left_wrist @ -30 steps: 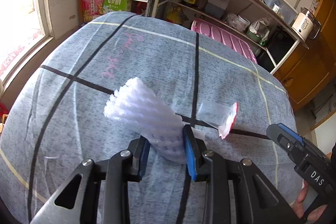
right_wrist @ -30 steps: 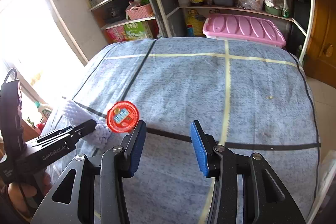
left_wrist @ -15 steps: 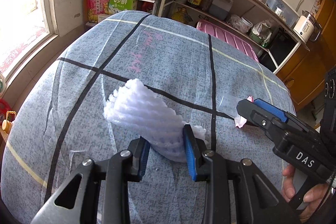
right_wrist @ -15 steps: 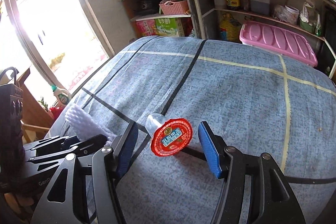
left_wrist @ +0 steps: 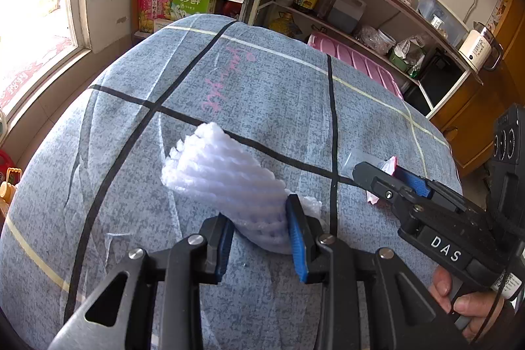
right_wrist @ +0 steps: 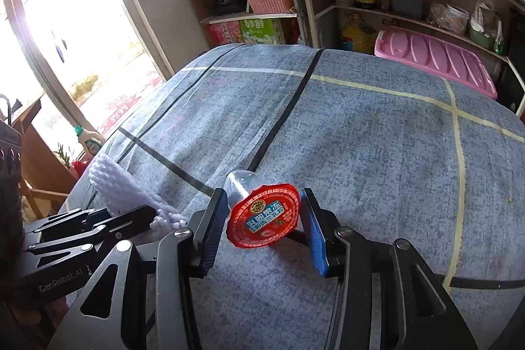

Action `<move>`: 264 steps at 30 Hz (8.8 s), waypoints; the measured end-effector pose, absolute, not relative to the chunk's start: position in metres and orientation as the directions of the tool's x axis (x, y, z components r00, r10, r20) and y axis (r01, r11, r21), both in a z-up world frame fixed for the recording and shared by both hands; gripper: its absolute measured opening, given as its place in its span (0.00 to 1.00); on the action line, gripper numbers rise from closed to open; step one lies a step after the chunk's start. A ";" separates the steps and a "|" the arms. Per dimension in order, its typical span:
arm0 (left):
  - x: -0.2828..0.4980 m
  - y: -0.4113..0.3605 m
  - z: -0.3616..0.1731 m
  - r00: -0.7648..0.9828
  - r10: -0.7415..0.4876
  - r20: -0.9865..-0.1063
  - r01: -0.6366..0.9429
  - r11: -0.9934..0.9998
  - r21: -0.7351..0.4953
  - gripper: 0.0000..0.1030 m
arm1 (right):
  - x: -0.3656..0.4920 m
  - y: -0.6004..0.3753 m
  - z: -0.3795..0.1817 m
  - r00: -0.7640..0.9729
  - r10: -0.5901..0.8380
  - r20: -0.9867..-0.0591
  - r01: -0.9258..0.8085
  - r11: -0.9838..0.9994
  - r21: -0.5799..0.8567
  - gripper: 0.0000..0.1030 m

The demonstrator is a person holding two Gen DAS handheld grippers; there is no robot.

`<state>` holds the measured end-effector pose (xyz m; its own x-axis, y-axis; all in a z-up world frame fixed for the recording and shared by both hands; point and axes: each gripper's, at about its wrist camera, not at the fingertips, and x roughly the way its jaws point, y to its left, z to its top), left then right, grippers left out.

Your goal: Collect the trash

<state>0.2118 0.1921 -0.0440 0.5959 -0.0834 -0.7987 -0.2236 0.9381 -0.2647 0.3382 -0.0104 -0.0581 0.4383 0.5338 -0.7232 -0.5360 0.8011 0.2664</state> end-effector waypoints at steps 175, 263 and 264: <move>0.041 -0.166 0.000 0.680 -0.293 -0.672 0.334 0.940 -0.072 0.53 | 0.038 -0.368 -0.025 0.757 -0.192 -0.624 0.278 0.960 0.042 0.50; 0.037 -0.164 0.004 0.707 -0.228 -0.670 0.291 0.957 -0.018 0.53 | 0.034 -0.363 -0.023 0.765 -0.168 -0.621 0.266 0.962 0.067 0.50; 0.037 -0.164 0.004 0.707 -0.227 -0.670 0.291 0.957 -0.018 0.53 | 0.034 -0.363 -0.023 0.766 -0.168 -0.621 0.265 0.962 0.067 0.50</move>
<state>0.0370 -0.1645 0.0040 0.7068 -0.2275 -0.6699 0.2907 0.9566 -0.0181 0.0341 -0.3626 -0.0229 0.7657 -0.1678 -0.6210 0.2653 0.9618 0.0672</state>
